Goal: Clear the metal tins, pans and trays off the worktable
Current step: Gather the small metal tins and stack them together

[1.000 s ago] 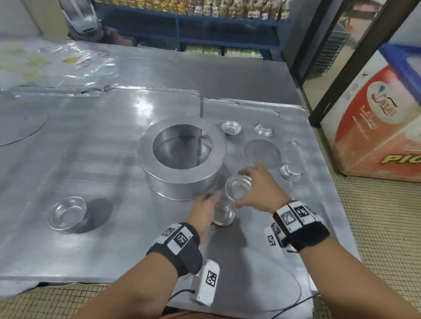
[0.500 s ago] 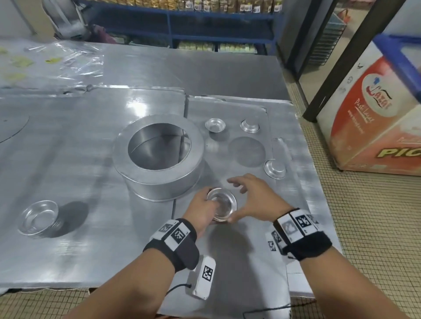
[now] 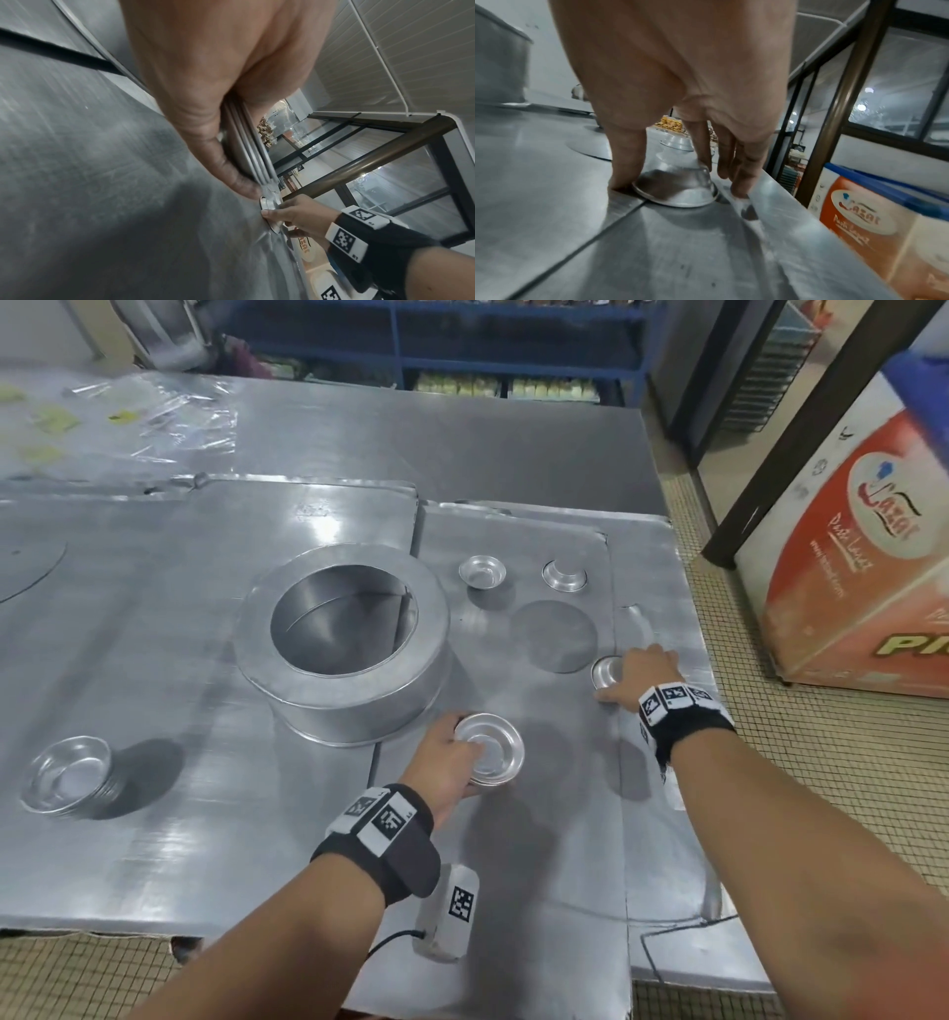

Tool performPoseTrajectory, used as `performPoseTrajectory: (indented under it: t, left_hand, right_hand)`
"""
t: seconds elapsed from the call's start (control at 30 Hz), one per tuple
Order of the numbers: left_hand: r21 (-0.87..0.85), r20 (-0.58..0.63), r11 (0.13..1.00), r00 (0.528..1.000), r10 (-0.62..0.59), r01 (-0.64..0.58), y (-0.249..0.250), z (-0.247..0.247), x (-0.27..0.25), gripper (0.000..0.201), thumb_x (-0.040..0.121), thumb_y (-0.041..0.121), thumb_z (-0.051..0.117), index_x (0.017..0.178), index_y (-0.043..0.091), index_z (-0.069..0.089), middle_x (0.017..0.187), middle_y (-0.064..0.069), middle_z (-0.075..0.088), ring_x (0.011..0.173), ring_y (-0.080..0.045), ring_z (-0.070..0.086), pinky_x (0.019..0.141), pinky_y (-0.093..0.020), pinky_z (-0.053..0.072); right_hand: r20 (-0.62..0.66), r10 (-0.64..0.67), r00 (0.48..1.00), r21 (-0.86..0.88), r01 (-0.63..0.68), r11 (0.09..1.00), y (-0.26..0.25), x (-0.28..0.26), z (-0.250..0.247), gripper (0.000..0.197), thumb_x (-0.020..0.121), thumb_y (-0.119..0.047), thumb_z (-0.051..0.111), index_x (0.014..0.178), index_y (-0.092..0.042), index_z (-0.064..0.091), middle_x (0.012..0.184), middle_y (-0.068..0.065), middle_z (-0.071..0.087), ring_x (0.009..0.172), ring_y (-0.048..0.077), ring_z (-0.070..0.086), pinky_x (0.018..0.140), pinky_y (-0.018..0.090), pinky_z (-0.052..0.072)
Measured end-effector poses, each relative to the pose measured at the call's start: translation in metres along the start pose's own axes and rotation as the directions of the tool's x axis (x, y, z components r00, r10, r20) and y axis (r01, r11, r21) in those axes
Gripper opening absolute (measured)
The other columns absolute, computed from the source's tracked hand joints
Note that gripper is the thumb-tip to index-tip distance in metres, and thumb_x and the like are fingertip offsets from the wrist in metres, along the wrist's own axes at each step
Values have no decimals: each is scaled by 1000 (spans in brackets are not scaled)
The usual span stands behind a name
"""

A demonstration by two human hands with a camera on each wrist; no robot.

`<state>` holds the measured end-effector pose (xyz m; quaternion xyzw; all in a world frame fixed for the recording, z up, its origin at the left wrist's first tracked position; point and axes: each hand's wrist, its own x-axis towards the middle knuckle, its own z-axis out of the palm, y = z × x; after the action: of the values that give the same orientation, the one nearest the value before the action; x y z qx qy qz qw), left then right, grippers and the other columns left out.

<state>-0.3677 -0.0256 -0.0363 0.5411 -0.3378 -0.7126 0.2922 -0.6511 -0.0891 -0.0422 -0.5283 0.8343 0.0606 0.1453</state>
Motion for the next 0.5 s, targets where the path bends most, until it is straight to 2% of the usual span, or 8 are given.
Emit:
performPoseTrajectory:
  t: [0.07,0.13,0.2,0.27,0.37,0.43,0.5]
  left_hand:
    - [8,0,1000,1000,-1,1,-1,1,1,37,87,-4,53,118,14,61,124,-21,64,110,-46,66,86,-64,56]
    - [18,2,1000,1000,0,0,0,2,0,36,88,-4,53,118,14,61,123,-22,64,110,-47,66,85,-65,56]
    - [17,7,1000,1000,2,-3,1,3,0,35,88,-6,52,116,14,61,122,-23,64,108,-46,66,85,-65,56]
    - [-5,19,1000,1000,1,0,3,4,-1,34,89,-8,51,113,14,61,116,-20,65,100,-40,69,84,-60,59]
    - [-37,47,999,999,-18,20,9,5,-5,41,73,-3,58,111,10,61,105,-18,66,90,-35,68,77,-52,62]
    - [-33,38,999,999,-27,28,12,6,-7,50,63,3,58,113,9,62,109,-22,67,96,-41,69,82,-58,60]
    - [-47,13,998,999,-47,48,13,7,-6,47,66,7,62,113,10,62,120,-26,66,107,-46,67,86,-63,56]
  right_hand:
    - [-38,-21,999,4,21,1000,0,0,0,71,77,-56,72,122,-5,52,121,14,57,119,31,49,100,39,35]
    - [-92,-22,996,55,27,998,-1,-8,-2,75,72,-46,81,123,-2,48,122,16,56,117,32,51,101,38,39]
    - [-137,-19,990,147,39,988,-2,-18,-2,75,66,-36,87,120,-2,48,120,18,57,113,34,54,94,38,46]
    - [-176,-9,984,280,58,958,-5,-31,-1,74,65,-32,88,120,-4,47,119,18,59,109,35,57,86,38,49]
    - [-244,-68,967,439,173,882,-15,-57,-1,86,64,-35,88,135,-16,44,123,14,58,113,33,57,94,40,50]
    - [-285,-143,948,480,270,835,-25,-76,-1,79,62,-43,87,131,-23,53,121,7,54,108,25,58,97,38,50]
    - [-327,-191,926,547,350,761,-35,-96,1,74,62,-45,87,125,-26,56,119,-1,48,101,15,59,97,31,51]
